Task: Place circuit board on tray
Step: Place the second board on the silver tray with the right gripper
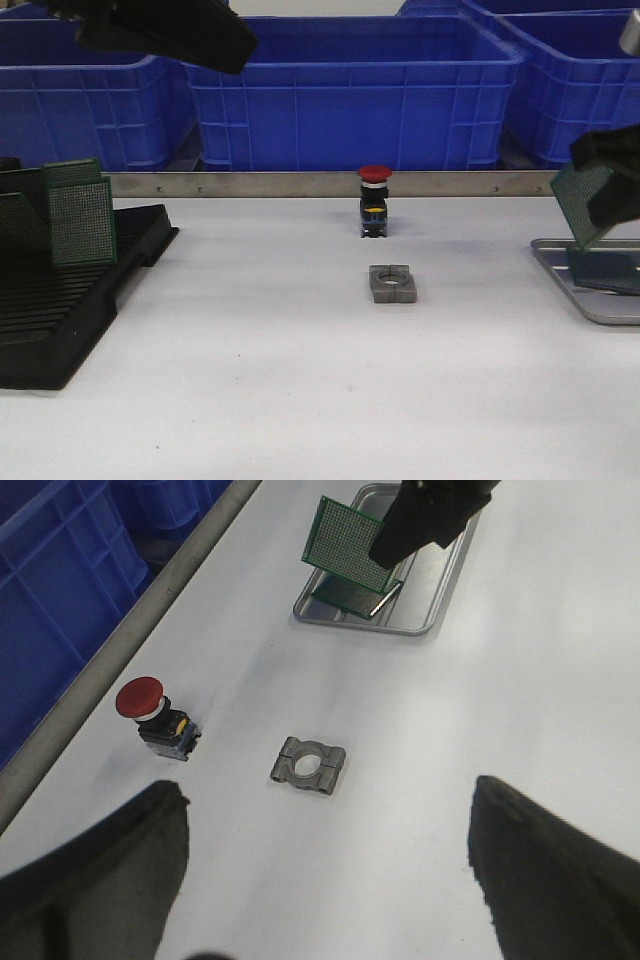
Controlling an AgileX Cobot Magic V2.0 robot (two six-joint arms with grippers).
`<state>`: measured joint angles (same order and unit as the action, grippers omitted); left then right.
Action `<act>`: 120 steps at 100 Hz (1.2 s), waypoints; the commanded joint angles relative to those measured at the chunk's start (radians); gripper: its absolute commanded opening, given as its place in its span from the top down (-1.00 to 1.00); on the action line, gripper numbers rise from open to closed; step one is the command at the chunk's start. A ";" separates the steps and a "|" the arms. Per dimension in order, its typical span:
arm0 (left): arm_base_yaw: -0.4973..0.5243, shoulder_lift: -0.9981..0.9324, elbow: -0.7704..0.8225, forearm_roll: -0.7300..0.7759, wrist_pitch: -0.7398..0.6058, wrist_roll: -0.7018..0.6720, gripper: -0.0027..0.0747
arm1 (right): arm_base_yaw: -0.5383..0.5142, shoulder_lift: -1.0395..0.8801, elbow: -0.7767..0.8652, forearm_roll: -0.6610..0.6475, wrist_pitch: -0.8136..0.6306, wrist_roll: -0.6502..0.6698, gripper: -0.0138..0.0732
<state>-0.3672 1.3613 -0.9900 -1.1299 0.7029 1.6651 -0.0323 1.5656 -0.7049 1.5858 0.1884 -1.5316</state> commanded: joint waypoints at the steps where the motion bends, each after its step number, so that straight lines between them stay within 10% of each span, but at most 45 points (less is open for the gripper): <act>1: 0.002 -0.032 -0.031 -0.061 0.000 -0.009 -0.48 | -0.024 0.024 -0.019 0.050 0.002 -0.001 0.96; 24: 0.002 -0.032 -0.031 -0.061 0.000 -0.009 -0.48 | -0.032 0.093 -0.019 0.059 -0.012 -0.001 0.67; 47: 0.002 -0.032 -0.031 -0.061 0.000 -0.009 -0.48 | -0.032 0.089 -0.019 0.059 -0.032 -0.001 -0.73; 95: 0.017 -0.106 -0.031 -0.061 -0.113 -0.013 -0.47 | -0.032 -0.195 0.030 0.022 -0.069 -0.006 -0.57; 120: 0.138 -0.216 -0.031 -0.004 -0.193 -0.216 -0.02 | -0.032 -0.443 0.091 0.003 -0.029 -0.006 0.58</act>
<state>-0.2688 1.2048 -0.9900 -1.1239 0.5373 1.5157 -0.0595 1.2227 -0.6117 1.5954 0.1168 -1.5293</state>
